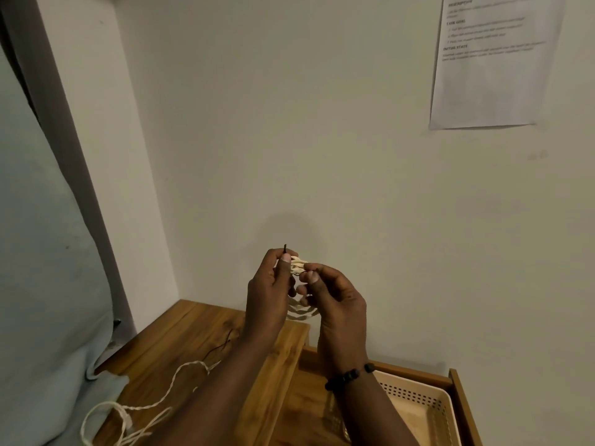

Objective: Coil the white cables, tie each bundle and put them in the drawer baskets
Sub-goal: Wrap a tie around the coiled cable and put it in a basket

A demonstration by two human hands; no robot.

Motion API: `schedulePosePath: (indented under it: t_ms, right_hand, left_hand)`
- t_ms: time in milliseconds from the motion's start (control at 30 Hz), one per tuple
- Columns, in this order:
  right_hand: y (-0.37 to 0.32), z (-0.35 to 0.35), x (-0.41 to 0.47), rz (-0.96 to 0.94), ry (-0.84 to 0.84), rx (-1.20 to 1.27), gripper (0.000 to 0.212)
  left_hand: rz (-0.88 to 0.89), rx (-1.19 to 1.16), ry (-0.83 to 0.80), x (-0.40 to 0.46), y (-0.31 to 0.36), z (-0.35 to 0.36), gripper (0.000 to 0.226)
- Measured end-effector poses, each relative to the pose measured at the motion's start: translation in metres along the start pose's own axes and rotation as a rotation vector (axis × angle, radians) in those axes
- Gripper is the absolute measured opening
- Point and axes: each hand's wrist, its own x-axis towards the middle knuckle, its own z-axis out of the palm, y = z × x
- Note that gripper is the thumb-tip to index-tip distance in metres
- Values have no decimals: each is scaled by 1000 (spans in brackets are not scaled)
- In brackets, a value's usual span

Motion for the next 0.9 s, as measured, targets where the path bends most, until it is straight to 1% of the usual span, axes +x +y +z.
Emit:
schedulePosePath:
  t_ms: [67, 167, 233, 333, 400, 467, 567, 633, 767, 900]
  right_hand:
    - [4, 4, 3, -50, 66, -88, 15]
    - [6, 10, 5, -75, 99, -142, 13]
    - [5, 14, 5, -79, 102, -140, 14]
    - [3, 17, 7, -47, 133, -80, 21]
    - [4, 18, 10, -51, 168, -92, 15]
    - [6, 19, 12, -81, 213, -154, 9]
    - [11, 22, 12, -141, 252, -252, 8]
    - [12, 23, 11, -150, 237, -271, 7]
    - [9, 21, 8, -113, 143, -182, 7]
    - [6, 22, 7, -111, 110, -147, 9]
  left_hand:
    - [26, 33, 4, -2, 0, -1, 22]
    - [42, 63, 17, -3, -1, -2, 19]
    - [41, 88, 25, -3, -3, -3, 20]
    - [52, 107, 34, -5, -4, -5, 20]
    - [65, 122, 41, -7, -3, -6, 18]
    - [79, 139, 44, -8, -1, -5, 19]
    - [89, 164, 41, -10, -1, -4, 20]
    - [81, 180, 47, -12, -2, -3, 20]
    - [87, 200, 59, -12, -2, -6, 20]
    - [85, 207, 63, -13, 0, -8, 21]
